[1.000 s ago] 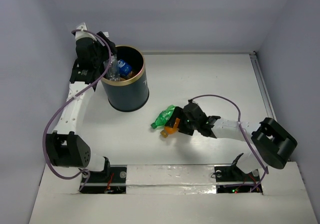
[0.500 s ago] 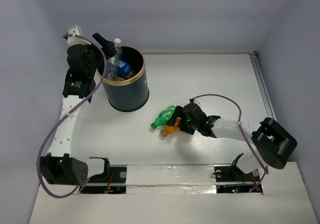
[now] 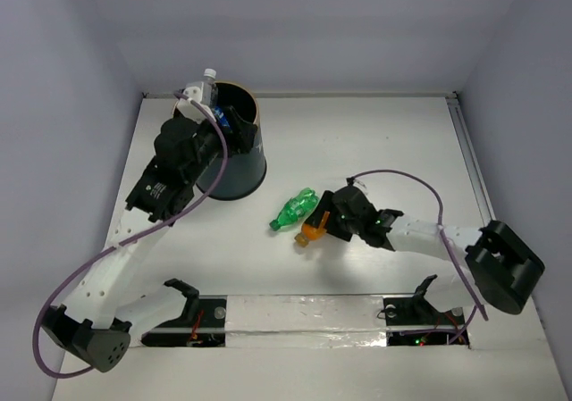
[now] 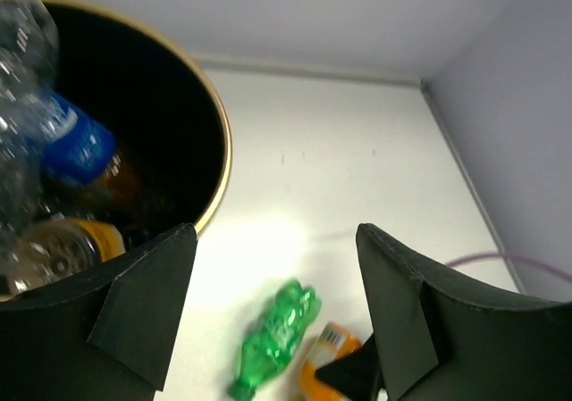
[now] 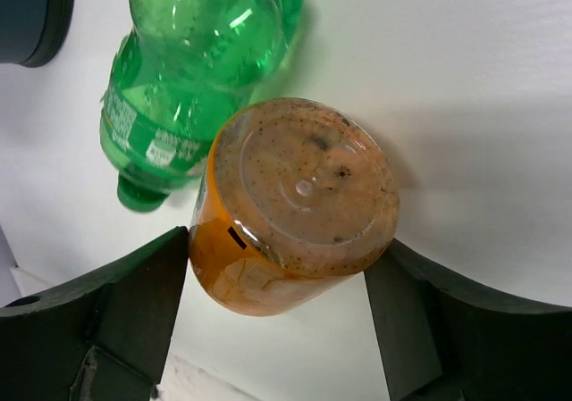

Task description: Put the plastic bottles in the bin

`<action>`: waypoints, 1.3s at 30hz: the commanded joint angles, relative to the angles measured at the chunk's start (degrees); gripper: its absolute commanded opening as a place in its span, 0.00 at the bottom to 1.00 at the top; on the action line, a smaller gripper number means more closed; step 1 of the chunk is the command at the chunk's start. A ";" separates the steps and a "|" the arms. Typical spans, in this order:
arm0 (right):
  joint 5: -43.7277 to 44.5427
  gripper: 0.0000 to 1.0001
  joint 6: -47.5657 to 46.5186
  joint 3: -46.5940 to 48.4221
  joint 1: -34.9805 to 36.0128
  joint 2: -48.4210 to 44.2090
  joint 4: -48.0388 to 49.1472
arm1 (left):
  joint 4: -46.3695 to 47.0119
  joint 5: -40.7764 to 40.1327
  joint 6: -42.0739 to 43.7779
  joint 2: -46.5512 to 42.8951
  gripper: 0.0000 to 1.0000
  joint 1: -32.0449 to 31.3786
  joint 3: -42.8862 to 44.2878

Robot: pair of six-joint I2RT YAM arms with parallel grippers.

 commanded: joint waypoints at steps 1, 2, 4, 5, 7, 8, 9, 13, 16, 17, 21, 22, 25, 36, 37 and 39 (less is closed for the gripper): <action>2.79 0.66 0.14 -1.62 0.35 -7.66 -3.40 | -2.15 -1.18 0.99 -2.73 0.69 -3.74 -2.92; 2.88 0.65 -0.39 -1.71 0.35 -9.15 -5.14 | -2.76 -1.53 0.30 -3.69 0.68 -4.53 -4.49; 2.79 0.64 -1.27 -1.62 0.35 -12.23 -7.44 | -3.55 -2.06 -0.93 -4.40 0.66 -6.72 -6.25; 3.23 0.63 -2.40 -0.83 0.35 -15.46 -10.32 | -4.25 -2.67 -1.55 -5.18 0.66 -7.43 -8.00; 4.11 0.63 -3.46 0.66 0.35 -18.47 -13.58 | -4.87 -3.29 -3.31 -5.89 0.65 -9.53 -9.94; 5.16 0.63 -4.86 3.02 0.35 -21.44 -16.99 | -5.05 -3.73 -3.92 -6.68 0.65 -10.24 -11.95; 6.04 0.63 -5.57 4.61 0.35 -22.86 -18.85 | -5.14 -3.82 -4.54 -7.21 0.64 -10.86 -12.93; 11.75 0.63 -11.63 16.02 0.35 -25.60 -25.54 | -6.02 -4.70 -9.27 -9.93 0.62 -12.71 -18.38; 14.65 0.64 -18.22 29.16 0.35 -19.84 -27.92 | -6.90 -4.87 -12.27 -12.57 0.59 -13.85 -23.04; 16.23 0.64 -21.02 32.62 0.35 -17.63 -28.45 | -7.51 -5.22 -14.37 -13.96 0.58 -13.86 -25.05; 20.11 0.64 -26.66 49.41 0.35 -7.25 -28.98 | -7.78 -6.19 -19.48 -18.28 0.50 -16.92 -29.37; 19.85 0.64 -27.72 52.58 0.35 -5.23 -28.28 | -7.78 -6.28 -20.27 -18.98 0.48 -16.93 -30.25; 16.78 0.64 -31.41 65.76 0.35 3.82 -26.52 | -7.95 -5.67 -22.29 -19.78 0.47 -18.51 -33.24; 7.73 0.66 -35.63 107.17 0.35 37.04 -26.87 | -6.19 -1.36 -22.57 -19.16 0.47 -21.77 -37.28; 6.32 0.67 -35.72 110.93 0.35 40.72 -27.04 | -6.80 -0.84 -21.95 -19.34 0.48 -21.77 -37.46; 4.92 0.68 -35.81 112.55 0.35 43.29 -25.92 | -7.94 -1.27 -21.24 -19.60 0.48 -22.37 -37.29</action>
